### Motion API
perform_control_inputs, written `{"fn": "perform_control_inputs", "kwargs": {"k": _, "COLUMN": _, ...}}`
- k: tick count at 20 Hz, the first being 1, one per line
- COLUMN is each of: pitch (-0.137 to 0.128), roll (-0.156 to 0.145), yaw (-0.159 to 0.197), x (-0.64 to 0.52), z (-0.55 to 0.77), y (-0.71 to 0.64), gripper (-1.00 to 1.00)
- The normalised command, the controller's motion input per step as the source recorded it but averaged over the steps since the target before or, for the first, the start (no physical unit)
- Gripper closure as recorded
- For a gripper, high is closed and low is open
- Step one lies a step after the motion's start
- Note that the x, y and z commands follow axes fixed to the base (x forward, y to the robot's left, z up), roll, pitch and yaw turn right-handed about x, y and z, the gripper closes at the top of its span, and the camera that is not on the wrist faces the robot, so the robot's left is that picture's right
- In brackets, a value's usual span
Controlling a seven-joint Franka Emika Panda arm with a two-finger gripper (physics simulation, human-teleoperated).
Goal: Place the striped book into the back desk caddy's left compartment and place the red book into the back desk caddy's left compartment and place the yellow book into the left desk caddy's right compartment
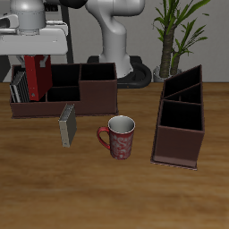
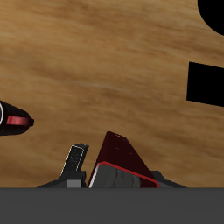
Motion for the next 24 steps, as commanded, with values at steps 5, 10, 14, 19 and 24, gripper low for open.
{"fn": "perform_control_inputs", "kwargs": {"k": 5, "pitch": -0.058, "roll": 0.050, "yaw": 0.143, "x": -0.50, "z": 0.21, "y": -0.02, "gripper": 1.00}}
{"fn": "perform_control_inputs", "kwargs": {"k": 10, "pitch": -0.024, "roll": 0.014, "yaw": 0.058, "x": -0.47, "z": 0.04, "y": -0.23, "gripper": 1.00}}
{"fn": "perform_control_inputs", "kwargs": {"k": 14, "pitch": 0.002, "roll": -0.001, "yaw": 0.027, "x": -0.30, "z": -0.05, "y": -0.09, "gripper": 1.00}}
{"fn": "perform_control_inputs", "kwargs": {"k": 19, "pitch": 0.008, "roll": 0.032, "yaw": 0.062, "x": -0.37, "z": -0.05, "y": 0.09, "gripper": 1.00}}
{"fn": "perform_control_inputs", "kwargs": {"k": 24, "pitch": -0.031, "roll": -0.001, "yaw": -0.109, "x": -0.43, "z": -0.04, "y": -0.12, "gripper": 1.00}}
